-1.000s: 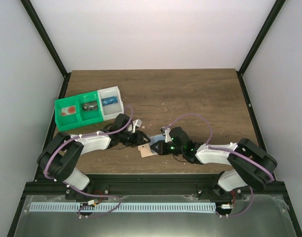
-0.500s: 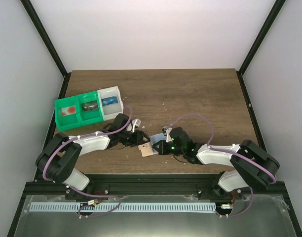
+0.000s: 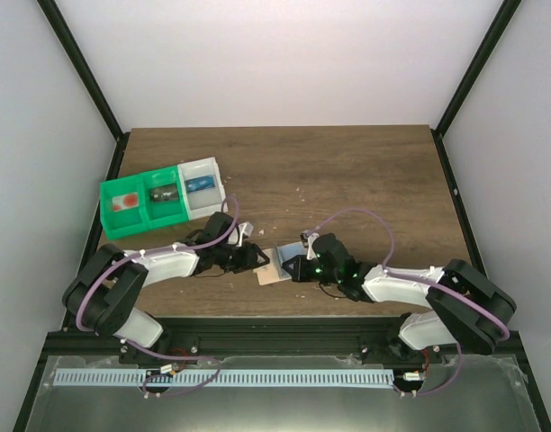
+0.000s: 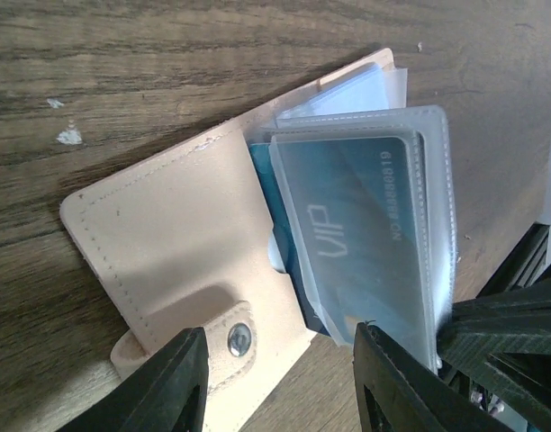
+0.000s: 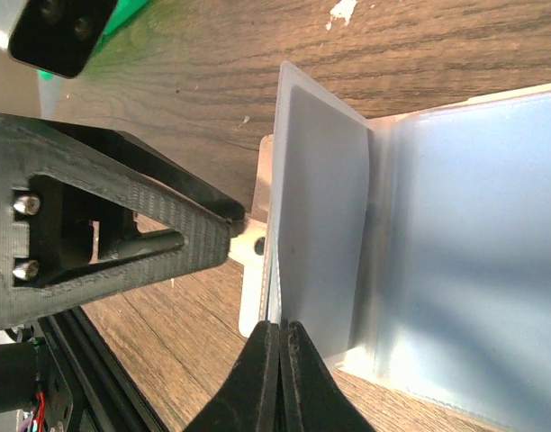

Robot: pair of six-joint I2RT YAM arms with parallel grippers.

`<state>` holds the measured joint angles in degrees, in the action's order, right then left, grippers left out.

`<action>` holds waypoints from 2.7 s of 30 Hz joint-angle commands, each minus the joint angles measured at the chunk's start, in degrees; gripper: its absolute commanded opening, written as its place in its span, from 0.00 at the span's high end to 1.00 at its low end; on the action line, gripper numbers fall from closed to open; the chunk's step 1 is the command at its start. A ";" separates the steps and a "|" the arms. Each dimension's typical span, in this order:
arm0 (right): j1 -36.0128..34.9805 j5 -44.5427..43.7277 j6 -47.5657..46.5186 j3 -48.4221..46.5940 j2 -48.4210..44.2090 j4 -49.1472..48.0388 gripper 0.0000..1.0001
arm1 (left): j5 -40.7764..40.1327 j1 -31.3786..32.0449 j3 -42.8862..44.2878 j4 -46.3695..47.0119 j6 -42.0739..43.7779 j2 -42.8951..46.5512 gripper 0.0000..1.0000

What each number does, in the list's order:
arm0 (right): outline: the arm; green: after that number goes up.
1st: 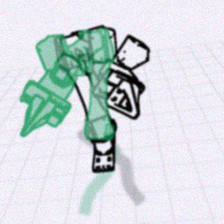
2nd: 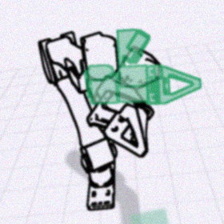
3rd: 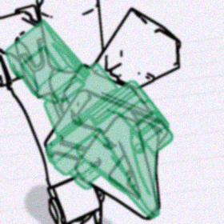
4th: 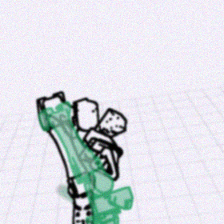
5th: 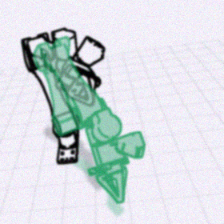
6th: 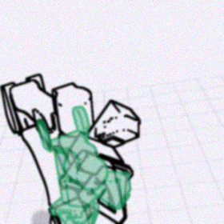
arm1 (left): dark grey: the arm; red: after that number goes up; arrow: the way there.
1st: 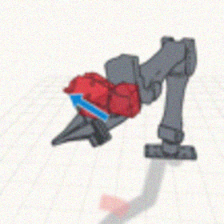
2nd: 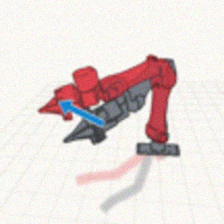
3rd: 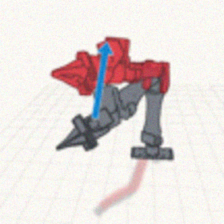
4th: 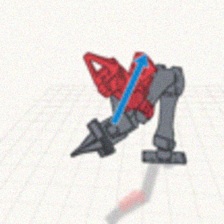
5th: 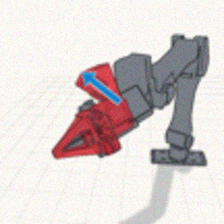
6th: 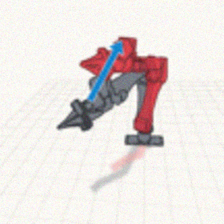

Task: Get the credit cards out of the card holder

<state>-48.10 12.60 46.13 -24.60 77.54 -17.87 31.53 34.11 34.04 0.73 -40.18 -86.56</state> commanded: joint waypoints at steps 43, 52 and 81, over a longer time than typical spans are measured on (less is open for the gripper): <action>0.29 -15.40 3.22 2.66 -9.07 12.66 0.79 | 8.04 1.74 -1.50 14.96 -7.55 -1.99 0.53; 1.35 -14.28 -2.29 -0.40 -10.07 12.12 0.71 | 6.90 1.86 -0.35 16.95 -7.56 -6.85 0.55; 5.82 -1.24 -1.58 3.77 6.48 -0.51 0.82 | 3.48 2.48 1.27 17.87 -7.91 -13.28 0.61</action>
<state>-42.54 10.48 43.35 -22.44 83.09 -18.96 35.66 36.05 35.00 17.82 -47.70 -97.60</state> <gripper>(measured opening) 0.181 0.396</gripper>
